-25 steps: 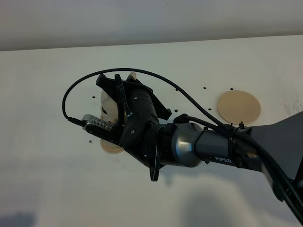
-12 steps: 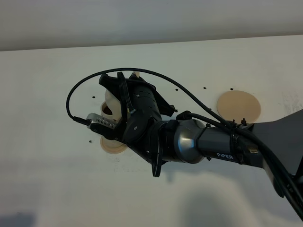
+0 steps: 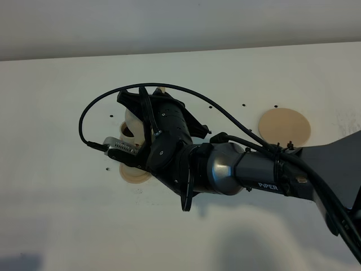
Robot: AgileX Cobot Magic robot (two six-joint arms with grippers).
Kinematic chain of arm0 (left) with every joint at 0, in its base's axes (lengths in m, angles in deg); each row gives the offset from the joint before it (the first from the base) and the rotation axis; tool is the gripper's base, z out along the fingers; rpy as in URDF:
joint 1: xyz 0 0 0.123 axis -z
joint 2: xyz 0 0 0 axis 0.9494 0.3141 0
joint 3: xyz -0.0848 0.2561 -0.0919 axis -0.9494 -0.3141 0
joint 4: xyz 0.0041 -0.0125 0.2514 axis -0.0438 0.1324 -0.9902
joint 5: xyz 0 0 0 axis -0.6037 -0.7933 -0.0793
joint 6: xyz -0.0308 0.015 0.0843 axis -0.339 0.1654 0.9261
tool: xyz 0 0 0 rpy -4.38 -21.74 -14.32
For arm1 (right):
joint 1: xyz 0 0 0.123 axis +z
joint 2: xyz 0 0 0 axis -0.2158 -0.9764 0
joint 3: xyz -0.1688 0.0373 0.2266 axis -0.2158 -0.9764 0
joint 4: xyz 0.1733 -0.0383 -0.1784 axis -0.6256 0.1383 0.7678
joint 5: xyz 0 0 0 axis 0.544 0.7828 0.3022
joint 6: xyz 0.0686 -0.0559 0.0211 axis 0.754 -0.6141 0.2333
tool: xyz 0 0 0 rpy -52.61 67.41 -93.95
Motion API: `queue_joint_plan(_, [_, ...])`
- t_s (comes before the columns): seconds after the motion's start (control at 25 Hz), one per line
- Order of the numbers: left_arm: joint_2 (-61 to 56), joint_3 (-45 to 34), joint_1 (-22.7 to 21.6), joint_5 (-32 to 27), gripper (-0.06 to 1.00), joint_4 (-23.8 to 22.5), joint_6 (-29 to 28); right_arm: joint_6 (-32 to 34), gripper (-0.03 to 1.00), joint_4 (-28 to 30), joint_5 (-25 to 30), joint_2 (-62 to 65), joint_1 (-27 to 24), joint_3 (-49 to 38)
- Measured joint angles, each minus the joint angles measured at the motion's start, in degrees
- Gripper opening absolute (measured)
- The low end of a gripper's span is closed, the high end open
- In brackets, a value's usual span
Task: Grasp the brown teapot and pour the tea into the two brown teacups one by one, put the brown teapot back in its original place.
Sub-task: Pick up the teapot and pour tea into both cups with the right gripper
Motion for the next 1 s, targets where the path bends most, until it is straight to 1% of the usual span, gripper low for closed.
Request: queue_joint_plan(1.0, [0.0, 0.0, 0.0, 0.0, 0.61, 0.0, 0.0, 0.0, 0.13, 0.0, -0.2, 0.0, 0.0, 0.0])
